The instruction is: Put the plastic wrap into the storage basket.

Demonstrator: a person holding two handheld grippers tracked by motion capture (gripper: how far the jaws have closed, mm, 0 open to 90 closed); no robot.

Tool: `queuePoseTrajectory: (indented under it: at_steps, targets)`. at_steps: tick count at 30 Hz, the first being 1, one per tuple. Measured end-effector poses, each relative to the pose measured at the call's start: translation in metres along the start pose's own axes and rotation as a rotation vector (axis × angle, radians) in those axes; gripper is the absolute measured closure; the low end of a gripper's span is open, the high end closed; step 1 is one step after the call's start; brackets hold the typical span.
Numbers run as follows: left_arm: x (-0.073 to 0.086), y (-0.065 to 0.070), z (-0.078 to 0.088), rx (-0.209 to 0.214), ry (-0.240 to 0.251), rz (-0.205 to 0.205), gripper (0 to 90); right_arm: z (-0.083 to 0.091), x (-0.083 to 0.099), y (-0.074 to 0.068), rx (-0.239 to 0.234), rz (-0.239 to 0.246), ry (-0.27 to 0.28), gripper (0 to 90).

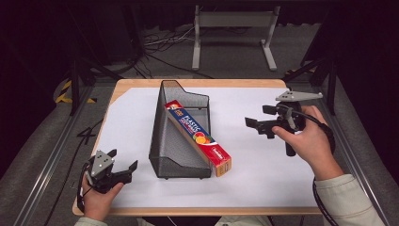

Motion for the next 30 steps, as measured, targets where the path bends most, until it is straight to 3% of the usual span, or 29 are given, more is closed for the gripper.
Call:
queuePoseTrajectory:
  at_steps: [1, 11, 21, 30]
  targets:
    - [0.0, 0.0, 0.0, 0.0, 0.001, 0.0, 14.8, 0.003, 0.002, 0.004, 0.003, 0.016, 0.009, 13.9]
    - [0.0, 0.0, 0.0, 0.004, 0.002, 0.005, 14.8, 0.015, 0.034, 0.038, 0.016, -0.005, 0.042, 11.4]
    - [0.0, 0.001, 0.0, 0.001, 0.001, 0.006, 14.8, 0.011, 0.076, 0.063, 0.027, -0.016, 0.049, 11.4]
    - [0.001, 0.0, 0.001, -0.001, -0.003, 0.006, 14.8, 0.001, 0.109, 0.076, 0.023, -0.014, 0.053, 11.5]
Point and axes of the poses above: each handheld gripper's, and its own axes: z roughly backward along the jaws, x roughly out of its underside, y roughly to its right, the point moved 1 cm from there along -z, roughly forward along the jaws, and after that the axes turned 12 degrees about -z, right-handed, at the moved point
